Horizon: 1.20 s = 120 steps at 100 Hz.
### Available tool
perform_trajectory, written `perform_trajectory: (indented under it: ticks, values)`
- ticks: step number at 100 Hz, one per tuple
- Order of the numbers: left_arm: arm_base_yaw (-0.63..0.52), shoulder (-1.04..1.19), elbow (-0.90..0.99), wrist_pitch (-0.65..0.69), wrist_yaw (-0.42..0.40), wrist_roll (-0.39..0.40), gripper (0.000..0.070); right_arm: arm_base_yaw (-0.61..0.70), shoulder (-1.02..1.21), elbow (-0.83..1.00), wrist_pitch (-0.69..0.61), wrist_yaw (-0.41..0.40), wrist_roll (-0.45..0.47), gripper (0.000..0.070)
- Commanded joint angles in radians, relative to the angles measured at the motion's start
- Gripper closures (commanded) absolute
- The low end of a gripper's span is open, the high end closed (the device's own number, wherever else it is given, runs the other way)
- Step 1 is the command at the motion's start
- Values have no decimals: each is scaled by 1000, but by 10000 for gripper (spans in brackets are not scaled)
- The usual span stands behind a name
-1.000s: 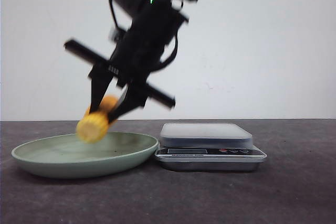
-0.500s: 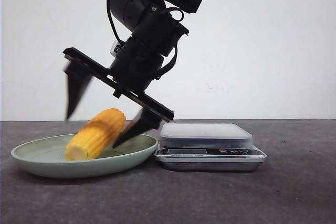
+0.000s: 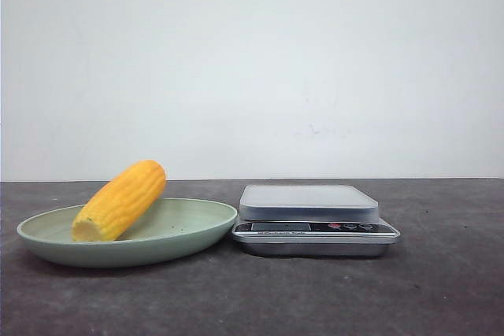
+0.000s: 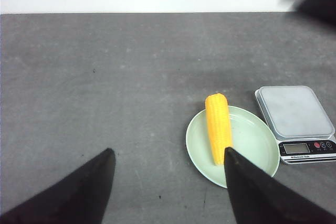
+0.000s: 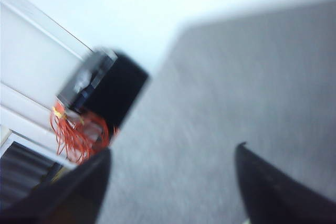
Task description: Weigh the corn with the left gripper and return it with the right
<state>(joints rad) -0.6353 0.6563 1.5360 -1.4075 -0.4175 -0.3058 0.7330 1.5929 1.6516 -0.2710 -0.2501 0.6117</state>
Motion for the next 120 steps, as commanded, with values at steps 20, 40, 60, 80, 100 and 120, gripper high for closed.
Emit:
perform_trajectory:
  ticks: [20,40,60,80,100,120]
  values:
    - [-6,10,13,9,-5,6,320,113,-279,7,-390,415,-510,697]
    - [-6,10,13,50,-5,6,423,206,-461,-67,-474,690,-585,696]
    - [-6,10,3,154,-4,6,700,214,-739,-426,-159,694,-687,696]
    - [-6,9,-63,219,-5,6,700,203,-935,-718,10,768,-740,696]
    - [-6,10,-142,188,-5,-125,700,186,-1009,-751,-70,790,-753,696]
    - [-6,10,-142,179,-5,-185,700,187,-1038,-751,-59,794,-751,696]
